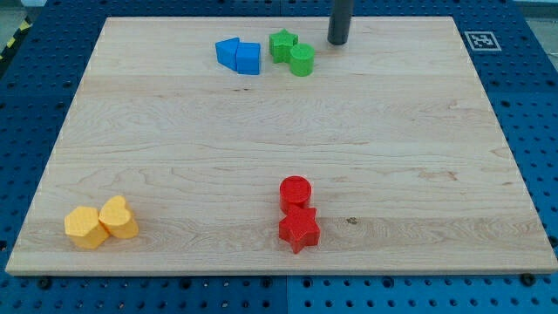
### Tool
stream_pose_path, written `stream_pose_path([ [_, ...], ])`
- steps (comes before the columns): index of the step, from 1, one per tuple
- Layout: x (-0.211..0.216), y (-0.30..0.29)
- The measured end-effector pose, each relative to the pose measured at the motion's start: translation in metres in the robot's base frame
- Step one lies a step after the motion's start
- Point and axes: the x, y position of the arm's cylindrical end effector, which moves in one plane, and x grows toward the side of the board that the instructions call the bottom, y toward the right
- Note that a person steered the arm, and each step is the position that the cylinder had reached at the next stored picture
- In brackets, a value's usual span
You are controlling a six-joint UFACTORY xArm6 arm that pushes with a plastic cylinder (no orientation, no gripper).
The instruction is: Move your arm closer to blue cube
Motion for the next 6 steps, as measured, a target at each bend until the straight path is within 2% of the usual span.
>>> stream_pose_path([
  [1,0.019,0.036],
  [2,0.066,0.044],
  [3,0.119,0.026],
  [4,0.137,-0.04],
  [5,0.137,-0.113],
  [6,0.128,-0.13],
])
